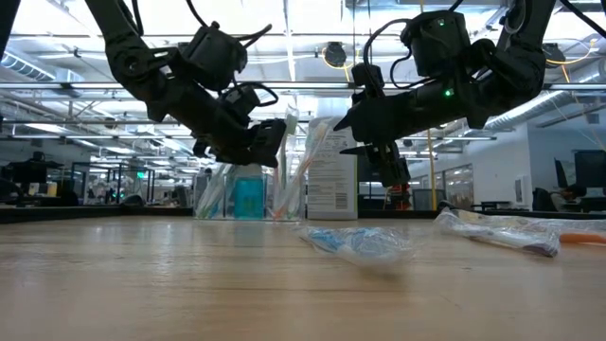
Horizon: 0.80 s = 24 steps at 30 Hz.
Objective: Pick & Place toothbrushing station
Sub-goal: Put the violet toothbrush into the transparent organizer
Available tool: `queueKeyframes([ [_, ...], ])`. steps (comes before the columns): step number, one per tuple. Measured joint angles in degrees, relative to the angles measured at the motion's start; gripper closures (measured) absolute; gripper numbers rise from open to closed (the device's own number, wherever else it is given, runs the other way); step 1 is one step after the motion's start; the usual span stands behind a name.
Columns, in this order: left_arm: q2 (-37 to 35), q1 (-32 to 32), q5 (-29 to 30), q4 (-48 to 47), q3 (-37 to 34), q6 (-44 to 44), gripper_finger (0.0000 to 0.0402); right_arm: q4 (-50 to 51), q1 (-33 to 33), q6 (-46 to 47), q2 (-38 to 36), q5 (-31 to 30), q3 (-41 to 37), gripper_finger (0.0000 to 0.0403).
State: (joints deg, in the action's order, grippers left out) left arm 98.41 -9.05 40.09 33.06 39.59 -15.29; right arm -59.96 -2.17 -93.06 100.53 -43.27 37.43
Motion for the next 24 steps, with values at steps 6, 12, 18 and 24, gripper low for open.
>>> queueKeyframes([
  [6, 0.00, 0.08, -0.06, 0.11, 0.00, 0.13, 0.0200, 0.00, 0.00, 0.00, 0.00, 0.00, 0.00, 0.0227],
  [12, -1.95, 0.70, -0.13, -0.10, 0.02, 0.21, 0.0199, -0.03, 0.00, 1.33, 0.00, 0.01, 0.00, 0.0227],
  [18, -9.46, 3.14, -0.17, 0.07, 0.02, 1.81, 0.0199, -0.20, -0.11, 7.97, 0.00, 2.15, 0.10, 0.0227],
  [24, -19.61, 7.20, -10.43, 0.35, 0.02, 7.17, 0.0199, 0.04, -0.11, 28.46, 0.00, 16.17, 1.09, 0.0227],
])
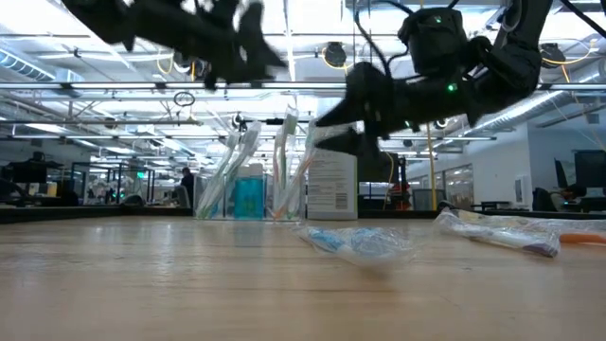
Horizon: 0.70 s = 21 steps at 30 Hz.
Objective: Pick & Place toothbrushing station
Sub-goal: Put the violet toothbrush into the transparent organizer
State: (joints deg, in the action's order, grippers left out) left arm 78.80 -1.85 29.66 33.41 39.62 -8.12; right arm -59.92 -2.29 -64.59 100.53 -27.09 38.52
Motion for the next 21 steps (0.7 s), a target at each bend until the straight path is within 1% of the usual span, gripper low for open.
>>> queueKeyframes([
  [2, -2.47, 1.64, -6.92, 0.43, 0.00, 3.53, 0.0199, 0.20, -0.20, 10.96, 0.00, 6.87, 1.44, 0.0227],
  [4, -3.82, 3.43, -12.32, 1.77, 0.02, 7.09, 0.0199, 0.64, -0.45, 20.82, 0.00, 13.78, 3.05, 0.0227],
  [5, -4.27, 4.38, -14.62, 1.88, 0.02, 9.12, 0.0199, 1.67, -0.61, 23.81, 0.00, 15.88, 4.00, 0.0227],
  [6, -4.44, 5.29, -16.63, 2.01, 0.02, 11.05, 0.0199, 3.26, -0.65, 25.59, 0.00, 16.71, 4.93, 0.0227],
  [7, -4.47, 6.16, -18.56, 2.10, 0.02, 13.37, 0.0199, 5.06, -0.65, 26.50, 0.00, 16.16, 5.75, 0.0227],
  [8, -4.45, 7.00, -20.39, 1.65, 0.02, 15.98, 0.0199, 6.88, -0.65, 27.16, 0.00, 14.21, 6.50, 0.0227],
  [11, -3.55, 9.53, -24.75, -2.05, 0.04, 22.19, 0.0199, 12.99, -0.15, 30.90, -0.01, 6.69, 8.47, 0.0227],
  [13, -2.62, 11.22, -25.41, -7.24, 0.02, 23.26, 0.0199, 21.06, 0.97, 32.28, -0.09, 3.81, 9.38, 0.0227],
  [15, -1.11, 12.41, -25.57, -10.40, 0.02, 22.75, 0.0199, 30.01, 2.72, 34.43, 0.02, 1.77, 9.91, 0.0227],
  [18, 1.47, 13.38, -25.28, -11.58, 0.14, 22.36, 0.0199, 42.29, 4.99, 43.33, -1.71, 3.19, 10.57, 0.0227],
  [21, 4.78, 13.64, -25.48, -12.19, 2.00, 23.47, 0.0199, 49.36, 6.81, 51.32, -4.90, 5.09, 10.97, 0.0227],
])
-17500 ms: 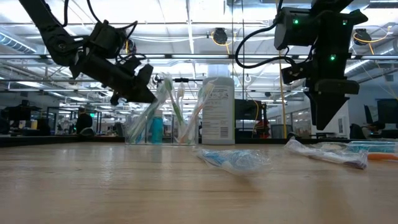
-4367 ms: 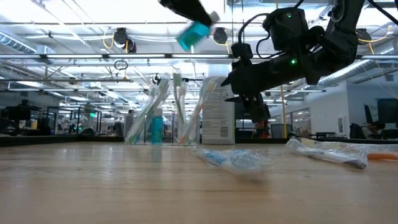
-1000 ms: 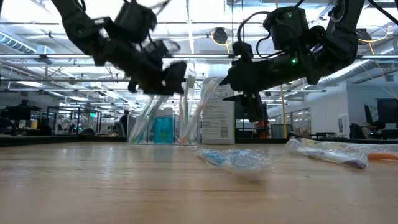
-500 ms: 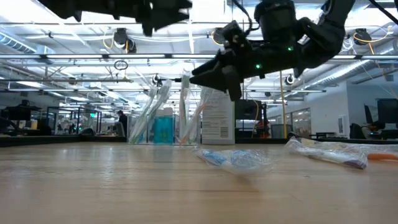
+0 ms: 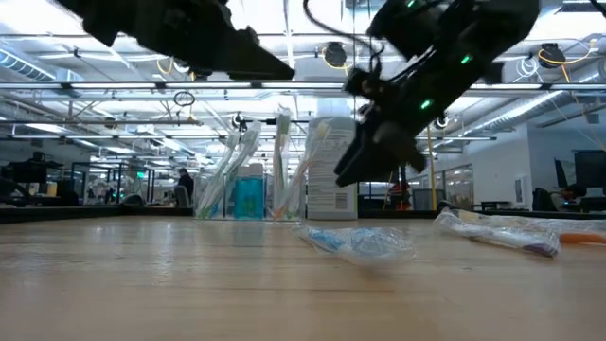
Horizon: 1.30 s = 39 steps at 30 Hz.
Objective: Pick & Place toothbrushing station
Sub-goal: Put the violet toothbrush into the transparent organizer
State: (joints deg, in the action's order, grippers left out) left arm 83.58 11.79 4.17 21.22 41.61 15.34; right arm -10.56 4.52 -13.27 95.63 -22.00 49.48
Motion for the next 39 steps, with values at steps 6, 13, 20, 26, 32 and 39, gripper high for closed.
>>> queueKeyframes([
  [6, 7.22, 0.11, -8.05, -12.63, 11.09, -0.62, 0.0199, 12.30, 1.61, 10.31, -11.22, -0.57, -0.05, 0.0227],
  [13, 17.38, 1.14, -8.97, -33.31, 24.91, 1.30, 0.0199, 17.22, 1.61, 20.54, -22.32, -0.40, -1.18, 0.0227],
  [20, 26.49, 2.37, -9.24, -36.14, 29.75, 2.20, 0.0199, 16.43, 1.59, 28.14, -28.58, -0.38, -5.33, 0.0227],
  [26, 29.74, 4.28, -6.87, -31.62, 29.64, 5.67, 0.0199, 12.31, 1.59, 30.83, -30.10, -0.24, -9.57, 0.0227],
  [32, 33.44, 4.30, -7.07, -29.28, 29.68, 5.81, 0.0199, 5.75, 1.59, 30.65, -29.99, -0.24, -14.78, 0.0227],
  [39, 33.21, 4.58, -5.03, -29.34, 29.94, 7.94, 0.0228, -7.82, 1.59, 32.30, -30.00, -0.25, -23.20, 0.0227],
])
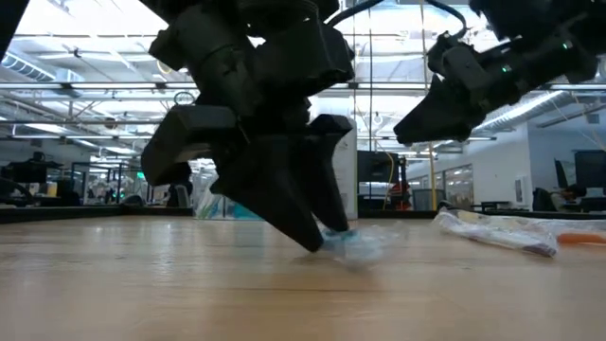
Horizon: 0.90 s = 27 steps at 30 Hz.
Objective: Pick & Place toothbrushing station
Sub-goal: Put the violet toothbrush into the transparent organizer
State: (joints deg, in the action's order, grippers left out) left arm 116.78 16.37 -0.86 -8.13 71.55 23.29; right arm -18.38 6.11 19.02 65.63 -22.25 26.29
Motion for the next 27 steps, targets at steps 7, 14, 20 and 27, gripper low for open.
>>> queueKeyframes([
  [7, -1.65, -0.80, -0.93, -0.28, -0.04, -1.94, 0.0329, -17.21, -0.48, 0.47, -0.78, 0.01, -5.34, 0.0227],
  [14, -7.16, -1.03, 1.51, -0.84, 0.03, -2.98, 0.0391, -20.11, 0.00, -1.68, -1.56, 3.71, -7.60, 0.0227],
  [20, -15.14, -0.95, 4.54, -2.15, 0.09, -4.18, 0.0394, -21.86, -0.36, -1.80, -1.56, 4.27, -8.99, 0.0227],
  [27, -21.54, -0.57, 7.89, -6.22, 0.09, -8.41, 0.0385, -23.15, -0.88, -13.67, -1.27, 4.36, -9.01, 0.0227],
])
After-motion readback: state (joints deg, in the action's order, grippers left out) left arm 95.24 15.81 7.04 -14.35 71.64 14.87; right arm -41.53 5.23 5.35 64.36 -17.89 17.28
